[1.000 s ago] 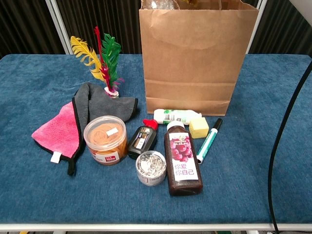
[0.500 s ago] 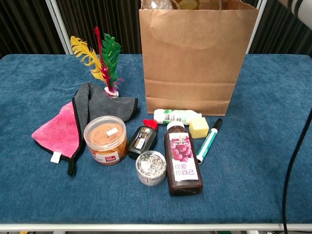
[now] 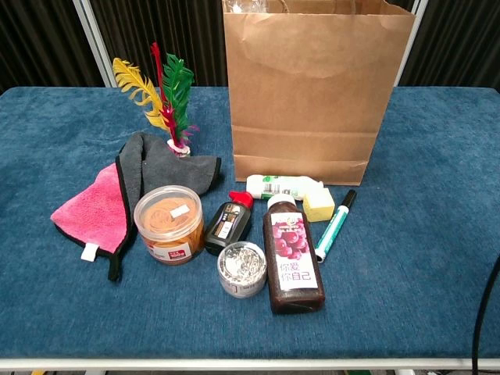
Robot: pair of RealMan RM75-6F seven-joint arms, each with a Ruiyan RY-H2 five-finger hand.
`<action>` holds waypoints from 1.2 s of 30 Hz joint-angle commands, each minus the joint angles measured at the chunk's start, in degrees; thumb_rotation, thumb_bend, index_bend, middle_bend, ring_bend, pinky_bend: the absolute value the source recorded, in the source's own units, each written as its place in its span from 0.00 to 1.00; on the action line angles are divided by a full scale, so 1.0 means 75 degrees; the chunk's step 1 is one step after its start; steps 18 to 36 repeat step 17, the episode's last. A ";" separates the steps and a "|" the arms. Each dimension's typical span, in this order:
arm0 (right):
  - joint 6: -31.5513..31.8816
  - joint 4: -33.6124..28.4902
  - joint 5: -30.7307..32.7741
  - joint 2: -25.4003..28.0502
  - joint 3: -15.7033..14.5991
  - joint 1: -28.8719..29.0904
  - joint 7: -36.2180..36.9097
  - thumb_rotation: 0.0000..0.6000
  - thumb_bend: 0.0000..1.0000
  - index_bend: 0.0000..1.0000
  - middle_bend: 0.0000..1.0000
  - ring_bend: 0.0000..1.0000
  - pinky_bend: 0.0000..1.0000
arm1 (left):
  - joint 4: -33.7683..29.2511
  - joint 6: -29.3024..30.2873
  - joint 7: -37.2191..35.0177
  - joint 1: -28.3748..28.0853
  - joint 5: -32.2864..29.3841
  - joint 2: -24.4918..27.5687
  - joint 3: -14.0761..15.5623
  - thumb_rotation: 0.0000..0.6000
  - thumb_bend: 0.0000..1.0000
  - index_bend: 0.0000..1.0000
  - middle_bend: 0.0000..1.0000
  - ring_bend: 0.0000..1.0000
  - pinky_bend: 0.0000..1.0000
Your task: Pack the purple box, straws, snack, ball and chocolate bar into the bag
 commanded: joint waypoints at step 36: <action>0.3328 0.3958 -0.2676 0.0413 -0.2863 -0.3736 -0.2886 1.00 0.00 0.03 0.14 0.00 0.01 | -0.0670 -0.0051 0.0683 -0.0003 0.0094 0.0156 0.0101 1.00 0.23 0.23 0.24 0.16 0.24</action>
